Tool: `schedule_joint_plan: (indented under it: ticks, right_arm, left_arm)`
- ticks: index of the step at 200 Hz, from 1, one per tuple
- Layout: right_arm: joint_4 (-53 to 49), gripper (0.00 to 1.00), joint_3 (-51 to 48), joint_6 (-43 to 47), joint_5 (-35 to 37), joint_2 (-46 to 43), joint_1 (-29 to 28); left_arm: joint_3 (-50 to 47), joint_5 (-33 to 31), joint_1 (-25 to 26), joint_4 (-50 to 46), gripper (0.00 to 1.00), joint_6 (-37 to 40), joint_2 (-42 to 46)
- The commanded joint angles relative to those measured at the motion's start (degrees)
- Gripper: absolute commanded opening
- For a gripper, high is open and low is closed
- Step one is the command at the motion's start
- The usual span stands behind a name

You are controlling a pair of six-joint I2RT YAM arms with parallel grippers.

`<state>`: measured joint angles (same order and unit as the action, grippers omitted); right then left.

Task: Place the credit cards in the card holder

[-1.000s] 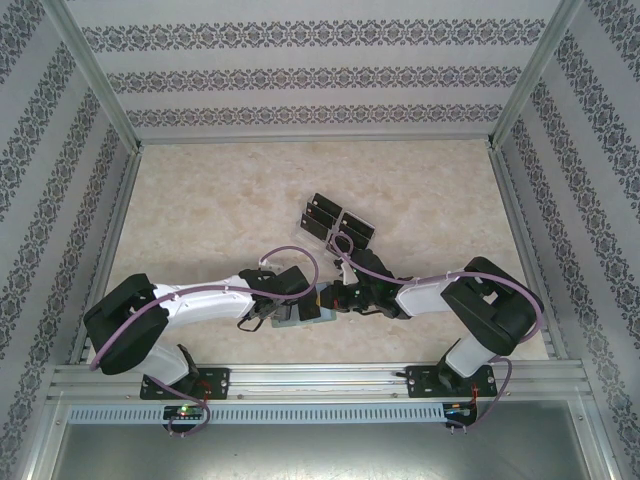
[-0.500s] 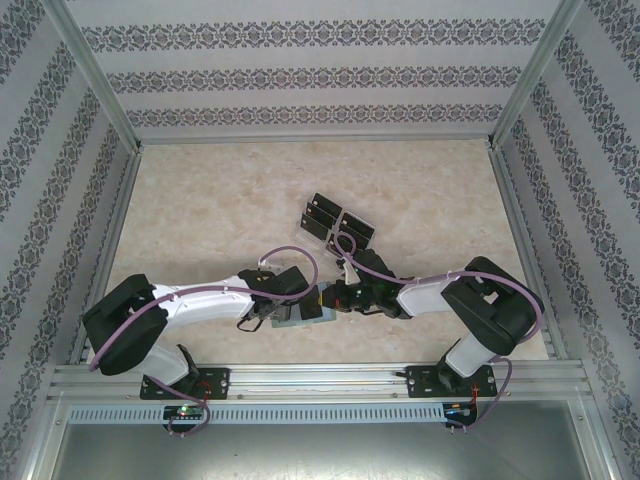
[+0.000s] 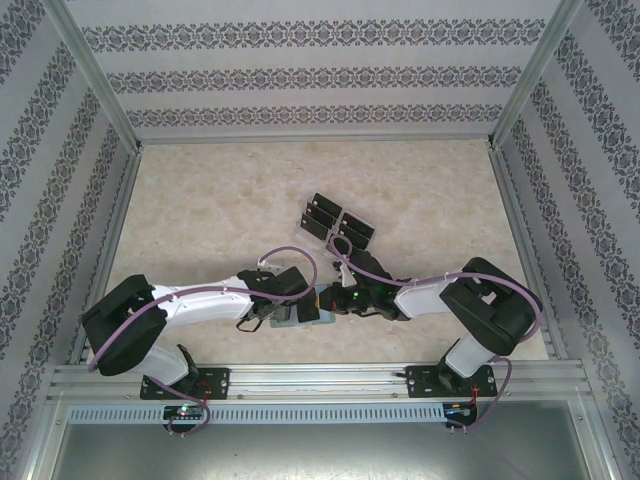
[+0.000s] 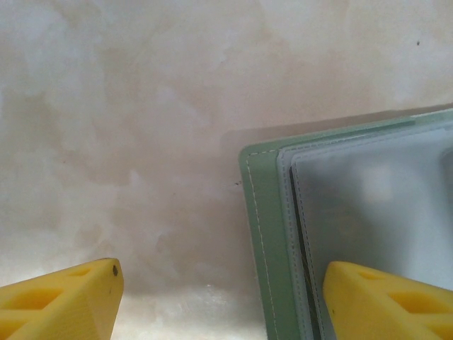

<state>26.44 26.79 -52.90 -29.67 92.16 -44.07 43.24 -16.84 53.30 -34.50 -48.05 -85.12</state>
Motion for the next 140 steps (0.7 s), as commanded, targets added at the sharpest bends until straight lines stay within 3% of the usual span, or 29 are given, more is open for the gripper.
schedule_joint_plan:
  ticks: [1,140]
  right_arm:
    - [0.75,0.0,1.26,-0.98,1.44,1.39,-1.16]
    - [0.04,0.0,-0.42,-1.45,5.44,-0.8,0.82]
  left_arm:
    - [-1.78,-0.13,1.02,-2.06,0.76,-0.38,-0.13]
    - [-1.99,-0.25,1.28,-2.27,0.76,-0.66,0.12]
